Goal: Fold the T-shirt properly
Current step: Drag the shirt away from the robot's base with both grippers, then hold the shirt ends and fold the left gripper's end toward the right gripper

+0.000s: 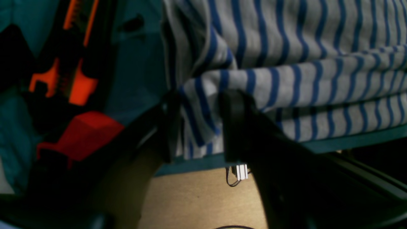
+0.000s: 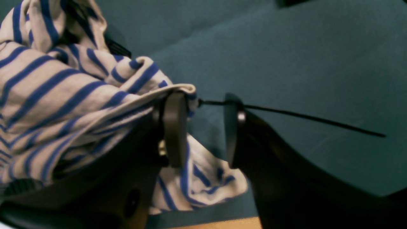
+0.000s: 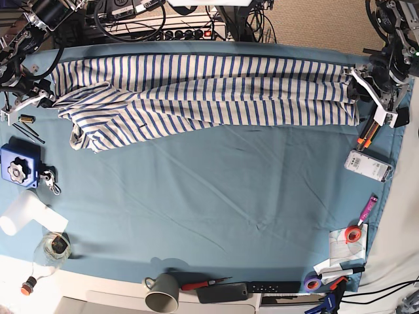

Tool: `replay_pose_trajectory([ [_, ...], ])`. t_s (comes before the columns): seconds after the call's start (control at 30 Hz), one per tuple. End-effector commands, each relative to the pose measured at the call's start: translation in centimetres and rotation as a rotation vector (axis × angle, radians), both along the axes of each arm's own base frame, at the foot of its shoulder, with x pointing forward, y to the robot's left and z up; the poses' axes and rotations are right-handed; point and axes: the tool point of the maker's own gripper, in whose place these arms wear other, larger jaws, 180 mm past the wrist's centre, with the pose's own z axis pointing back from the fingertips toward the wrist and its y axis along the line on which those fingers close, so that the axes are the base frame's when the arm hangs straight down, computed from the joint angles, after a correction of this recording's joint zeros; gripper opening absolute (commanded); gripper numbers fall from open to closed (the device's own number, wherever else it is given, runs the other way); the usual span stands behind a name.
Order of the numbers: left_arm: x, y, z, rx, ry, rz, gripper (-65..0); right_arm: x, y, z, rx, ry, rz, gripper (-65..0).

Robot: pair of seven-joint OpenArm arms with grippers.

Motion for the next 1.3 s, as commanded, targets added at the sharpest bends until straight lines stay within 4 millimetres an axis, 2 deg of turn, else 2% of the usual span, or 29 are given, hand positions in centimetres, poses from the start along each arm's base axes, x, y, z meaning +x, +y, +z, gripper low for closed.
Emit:
replay_pose_trajectory([
  [0.0,0.3,0.4,0.8,0.018,-0.025,-0.009,-41.8,1.0,-0.8,1.9,-0.028,-0.059,0.011,-45.0],
  [0.17,-0.3,1.4,0.3,0.082,0.017,-0.002,-41.7,2.0,0.0,3.0,0.010,-0.127,0.034,-45.0],
  [0.27,-0.6,1.7,0.3,0.103,0.029,-0.004,-41.7,2.5,-0.1,4.6,-0.040,-0.156,0.065,-45.0],
  [0.47,0.1,1.2,1.9,0.123,-0.032,-0.022,-41.7,3.2,0.4,7.5,-0.147,-0.209,0.130,-45.0],
  [0.6,1.0,0.7,3.2,0.131,-0.099,-0.034,-41.7,3.3,0.4,7.7,-0.153,-0.213,0.132,-45.0],
  [0.83,1.5,0.9,3.4,0.113,-0.127,0.000,-41.7,3.3,0.4,7.7,-0.153,-0.213,0.132,-45.0],
  [0.97,1.2,1.3,2.4,0.090,-0.100,0.026,-41.7,3.3,0.3,7.7,-0.159,-0.213,0.128,-45.0],
  [1.13,0.5,0.9,-0.1,-0.040,-0.030,0.058,-41.8,3.4,-0.6,8.0,-0.202,-0.225,0.101,-45.0],
  [1.27,0.6,0.5,-1.3,-0.119,0.001,0.057,-41.8,3.3,-0.8,7.9,-0.213,-0.213,0.097,-45.0],
])
